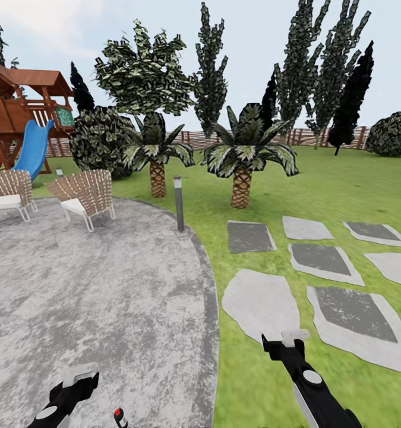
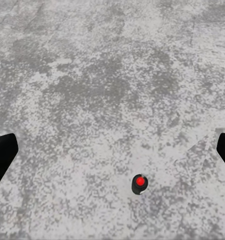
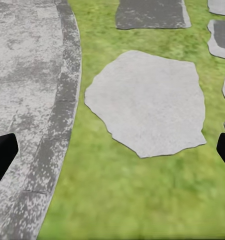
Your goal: In the garden, pick up the pesticide atomizer on the floor and spray pesticide onto both trees until each tree trunk is fully covered.
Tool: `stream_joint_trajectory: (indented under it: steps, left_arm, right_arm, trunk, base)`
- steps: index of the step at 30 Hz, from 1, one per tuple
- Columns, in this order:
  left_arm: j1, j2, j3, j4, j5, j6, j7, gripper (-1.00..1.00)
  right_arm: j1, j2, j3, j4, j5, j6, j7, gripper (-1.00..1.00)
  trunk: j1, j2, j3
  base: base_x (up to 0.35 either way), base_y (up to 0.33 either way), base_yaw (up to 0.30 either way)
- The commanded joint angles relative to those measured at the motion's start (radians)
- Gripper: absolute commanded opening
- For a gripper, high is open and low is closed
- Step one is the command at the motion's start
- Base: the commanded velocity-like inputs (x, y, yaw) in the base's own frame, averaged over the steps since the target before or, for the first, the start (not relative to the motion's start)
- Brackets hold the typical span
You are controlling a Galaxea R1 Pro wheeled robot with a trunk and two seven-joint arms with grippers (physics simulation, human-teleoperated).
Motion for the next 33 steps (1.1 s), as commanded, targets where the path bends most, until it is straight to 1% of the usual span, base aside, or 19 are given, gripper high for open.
stream_joint_trajectory:
  steps: [1, 11, 33]
  left_arm:
    - [-0.001, 0.000, -0.001, 0.001, 0.008, -0.003, 0.000, 1.00]
    - [-0.001, 0.000, 0.002, 0.001, 0.008, -0.003, 0.000, 1.00]
    - [-0.001, 0.002, 0.004, 0.001, 0.008, -0.003, -0.001, 1.00]
  right_arm:
    - [-0.001, 0.000, 0.000, 0.000, 0.001, -0.001, 0.000, 1.00]
    - [-0.001, 0.000, 0.000, -0.003, 0.001, -0.001, -0.001, 1.00]
    - [-0.001, -0.001, 0.000, -0.006, 0.001, 0.001, -0.001, 1.00]
  trunk:
    - [0.004, -0.008, -0.006]
    - [0.042, -0.078, -0.051]
    - [0.127, -0.232, -0.121]
  base:
    - [0.000, 0.000, -0.088]
    - [0.000, 0.000, -0.069]
    - [0.000, 0.000, -0.002]
